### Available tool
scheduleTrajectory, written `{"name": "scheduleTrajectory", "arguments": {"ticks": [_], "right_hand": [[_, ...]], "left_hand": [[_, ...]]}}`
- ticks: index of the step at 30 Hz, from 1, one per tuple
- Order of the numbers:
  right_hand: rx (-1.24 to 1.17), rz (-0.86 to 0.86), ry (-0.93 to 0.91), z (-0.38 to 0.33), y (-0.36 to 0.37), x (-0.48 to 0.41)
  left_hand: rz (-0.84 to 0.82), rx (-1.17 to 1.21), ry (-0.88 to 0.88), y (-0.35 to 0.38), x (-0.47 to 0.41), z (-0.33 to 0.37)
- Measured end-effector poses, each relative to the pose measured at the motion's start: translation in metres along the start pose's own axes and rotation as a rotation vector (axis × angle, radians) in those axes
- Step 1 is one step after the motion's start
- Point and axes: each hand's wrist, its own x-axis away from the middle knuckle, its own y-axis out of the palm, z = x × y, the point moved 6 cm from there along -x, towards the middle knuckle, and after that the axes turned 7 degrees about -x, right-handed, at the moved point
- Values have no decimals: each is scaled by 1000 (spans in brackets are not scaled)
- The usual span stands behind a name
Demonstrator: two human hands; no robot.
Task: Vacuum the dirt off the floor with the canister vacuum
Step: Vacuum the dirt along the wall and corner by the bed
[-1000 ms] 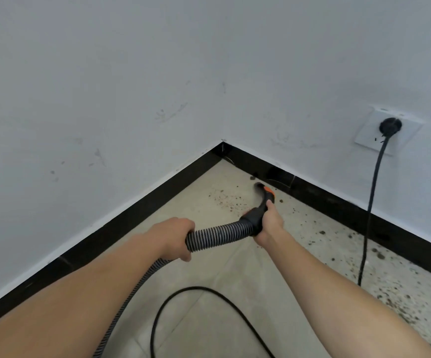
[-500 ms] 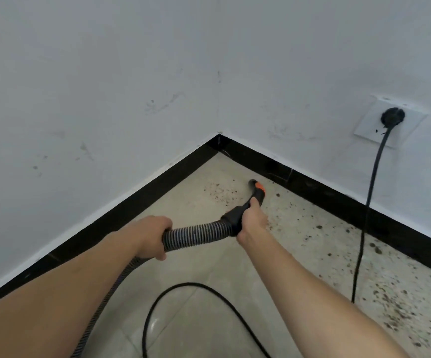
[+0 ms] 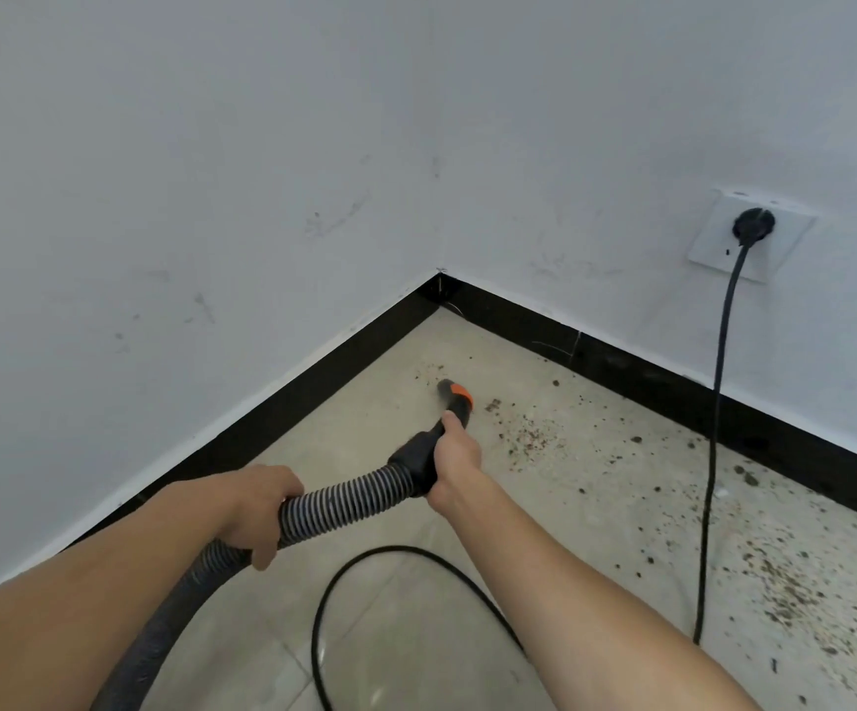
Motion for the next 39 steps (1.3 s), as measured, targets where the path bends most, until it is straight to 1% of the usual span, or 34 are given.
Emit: {"name": "scheduleTrajectory", "arguments": {"ticks": [2, 4, 9, 14, 20, 22, 26, 29, 31, 34, 39], "right_hand": [[19, -24, 17, 15, 7, 3], [20, -11, 2, 19, 6, 3], [-22, 37, -74, -8, -10, -7], [91, -66, 14, -30, 2, -12], [136, 40, -100, -37, 10, -14], [174, 40, -101, -45, 9, -19], [252, -16, -80, -63, 12, -28], [249, 47, -113, -69, 9, -36], [286, 10, -85, -67, 12, -40], [356, -111, -17, -62, 23, -39], [342, -129, 7, -55, 31, -41]], "left_hand": [[-23, -2, -17, 10, 11, -8], [-8, 2, -1, 14, 18, -9], [95, 114, 79, 1, 16, 9], [129, 111, 113, -12, 12, 24], [146, 162, 100, -16, 6, 12], [147, 170, 111, -18, 2, 18], [155, 192, 149, -24, -5, 32], [166, 195, 135, -29, -11, 34], [127, 187, 122, -27, -15, 34], [73, 172, 116, -23, -19, 36], [68, 176, 82, -21, -25, 24]]}}
